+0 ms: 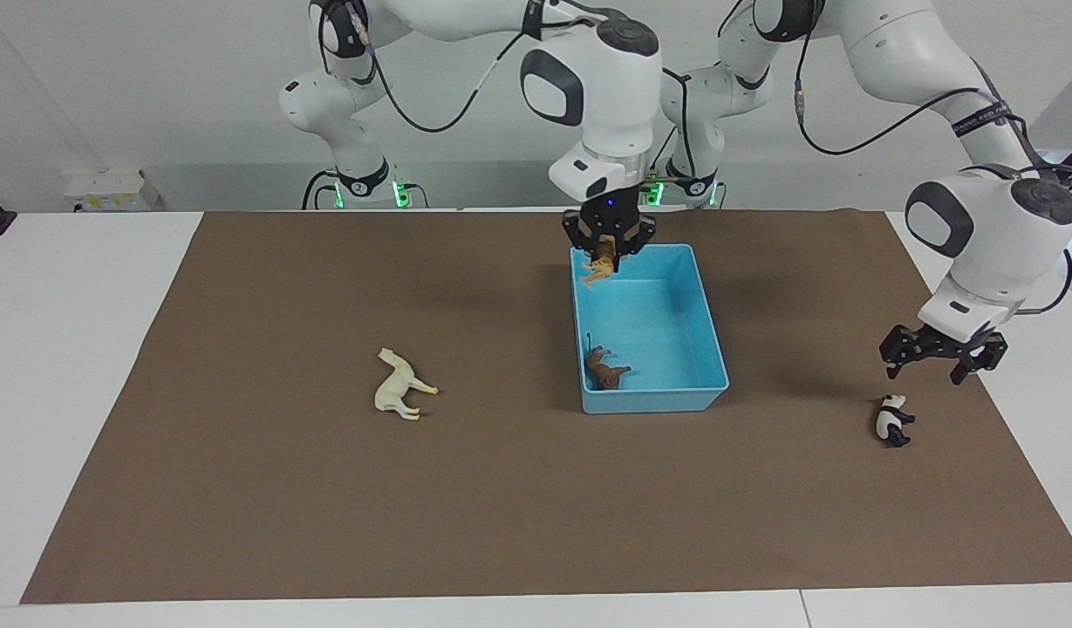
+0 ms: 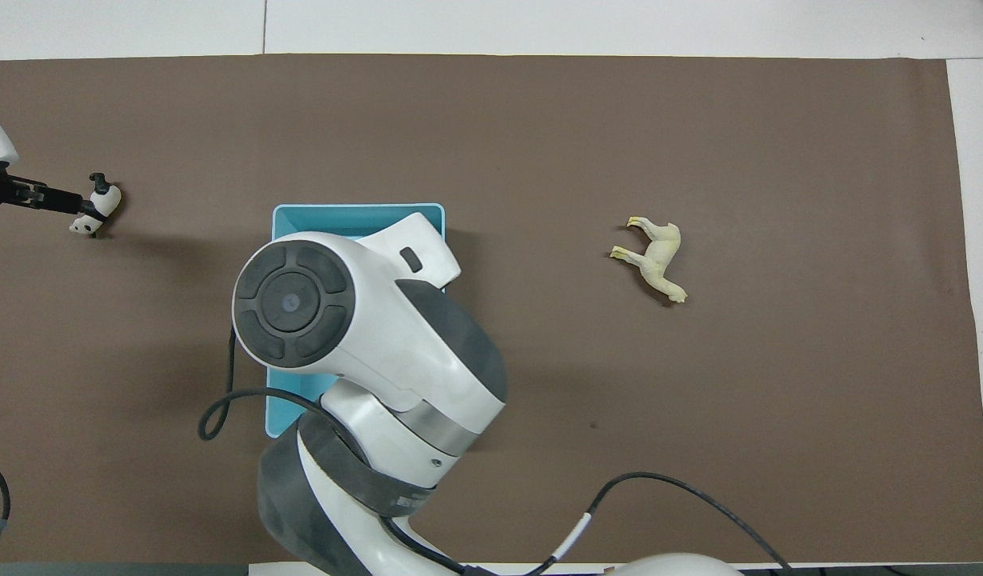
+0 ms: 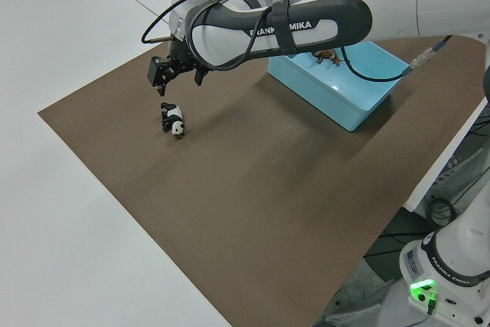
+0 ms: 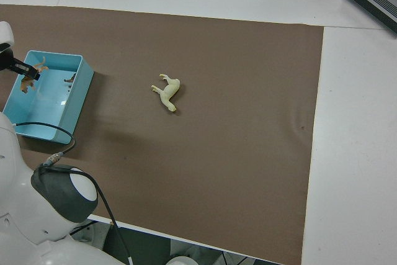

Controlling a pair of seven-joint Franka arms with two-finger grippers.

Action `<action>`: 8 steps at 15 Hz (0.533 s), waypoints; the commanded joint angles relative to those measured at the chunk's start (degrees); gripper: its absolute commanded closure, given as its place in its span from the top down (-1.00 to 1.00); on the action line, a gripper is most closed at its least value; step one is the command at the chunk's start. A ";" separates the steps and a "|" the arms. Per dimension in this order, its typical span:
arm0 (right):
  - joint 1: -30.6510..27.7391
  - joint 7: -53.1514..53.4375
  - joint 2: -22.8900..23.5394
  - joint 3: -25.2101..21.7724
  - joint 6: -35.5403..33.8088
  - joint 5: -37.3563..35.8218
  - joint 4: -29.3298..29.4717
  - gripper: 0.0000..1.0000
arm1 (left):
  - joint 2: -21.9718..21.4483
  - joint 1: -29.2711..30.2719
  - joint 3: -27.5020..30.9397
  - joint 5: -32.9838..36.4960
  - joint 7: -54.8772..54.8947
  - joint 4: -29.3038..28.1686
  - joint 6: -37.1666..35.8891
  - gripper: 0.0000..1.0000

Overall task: Put all toys into storage box
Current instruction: 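Drop the tan animal with the right gripper while the left gripper grasps the panda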

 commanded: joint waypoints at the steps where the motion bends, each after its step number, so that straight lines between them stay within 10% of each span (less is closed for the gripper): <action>1: 0.61 0.61 5.83 -0.24 3.67 -0.82 5.08 -1.00 | 3.37 0.05 -0.64 2.62 0.66 2.36 1.41 1.00; 2: 0.79 1.05 5.83 -0.24 4.91 -0.73 4.81 0.75 | 3.81 -0.22 -0.64 3.24 0.57 1.75 2.11 1.00; 3: 0.96 1.83 5.83 -0.33 4.31 -0.73 4.90 1.00 | 4.25 -0.48 -0.55 4.55 0.57 1.14 2.21 1.00; 8: -1.31 7.03 4.35 -1.55 -2.53 -0.38 5.43 1.00 | 6.62 -0.31 -0.46 8.25 0.39 -2.38 7.64 1.00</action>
